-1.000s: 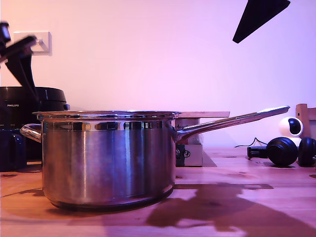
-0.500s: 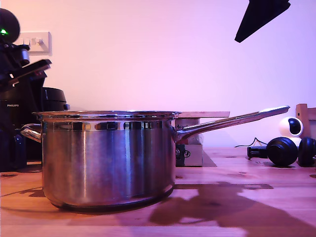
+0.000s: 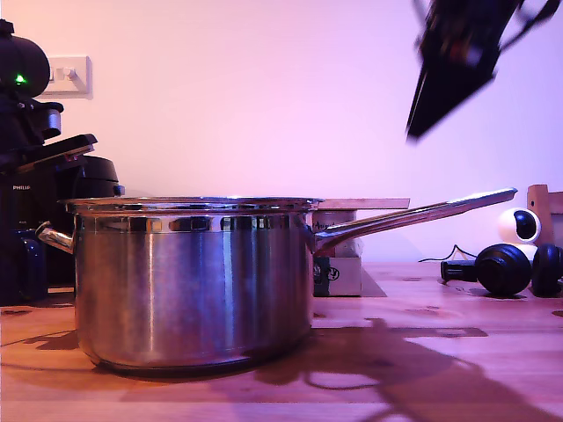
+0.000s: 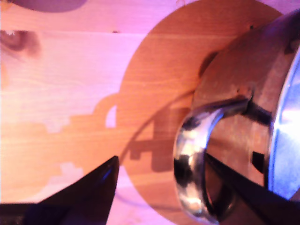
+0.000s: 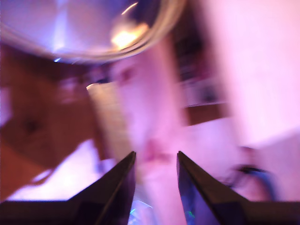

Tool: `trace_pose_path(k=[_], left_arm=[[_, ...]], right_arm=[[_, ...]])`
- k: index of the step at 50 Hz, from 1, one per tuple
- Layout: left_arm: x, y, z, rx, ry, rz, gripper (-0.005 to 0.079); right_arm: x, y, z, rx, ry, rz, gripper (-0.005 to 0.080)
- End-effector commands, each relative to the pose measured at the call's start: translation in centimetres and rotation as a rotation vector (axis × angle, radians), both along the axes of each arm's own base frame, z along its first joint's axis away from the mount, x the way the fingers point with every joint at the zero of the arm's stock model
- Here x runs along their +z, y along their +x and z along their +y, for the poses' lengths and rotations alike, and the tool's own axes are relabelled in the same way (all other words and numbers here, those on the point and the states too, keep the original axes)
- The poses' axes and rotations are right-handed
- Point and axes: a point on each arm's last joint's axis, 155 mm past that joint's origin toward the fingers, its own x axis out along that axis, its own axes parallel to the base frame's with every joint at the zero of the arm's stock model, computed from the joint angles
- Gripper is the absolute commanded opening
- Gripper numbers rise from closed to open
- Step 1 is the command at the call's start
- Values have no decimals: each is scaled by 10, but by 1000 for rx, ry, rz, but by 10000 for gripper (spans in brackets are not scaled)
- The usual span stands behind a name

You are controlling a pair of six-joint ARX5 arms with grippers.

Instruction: Pick up the large pot with both hands and place it on the shelf behind you

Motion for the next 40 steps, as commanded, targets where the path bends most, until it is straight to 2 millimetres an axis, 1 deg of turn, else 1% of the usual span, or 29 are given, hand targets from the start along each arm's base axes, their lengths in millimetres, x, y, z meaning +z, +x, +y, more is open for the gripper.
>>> trace_pose_path(k=[1,9,13,19,25,30,34,40], left_arm=[[-3,4,-2,-8,1,-3,518],[-2,6,-2,-8,0,-13,518],[-2,7,-2,-8,0,-15,518],[-1,7,-2,-8,0,-18,518],[-1,8,-2,-8,0,-19,518],[-1,8,-2,-8,-1,-21,518],[-1,9,-2,-8,-1,-24,518],[0,10,-2,-7,-1,-28,518]], right_arm=[[3,0,3,-7,4,-7,234],[-11,-2,4,-9,-23,36,239],[-19,-6,4,-18,-34,67,285],[-26,-6,6,-41,-45,84,343],[-32,-7,12,-24,-59,90,349],[-42,-4,9,-23,-104,94,358],[-49,-6,10,-7,-128,115,358],[-54,-5,10,20,-153,111,358]])
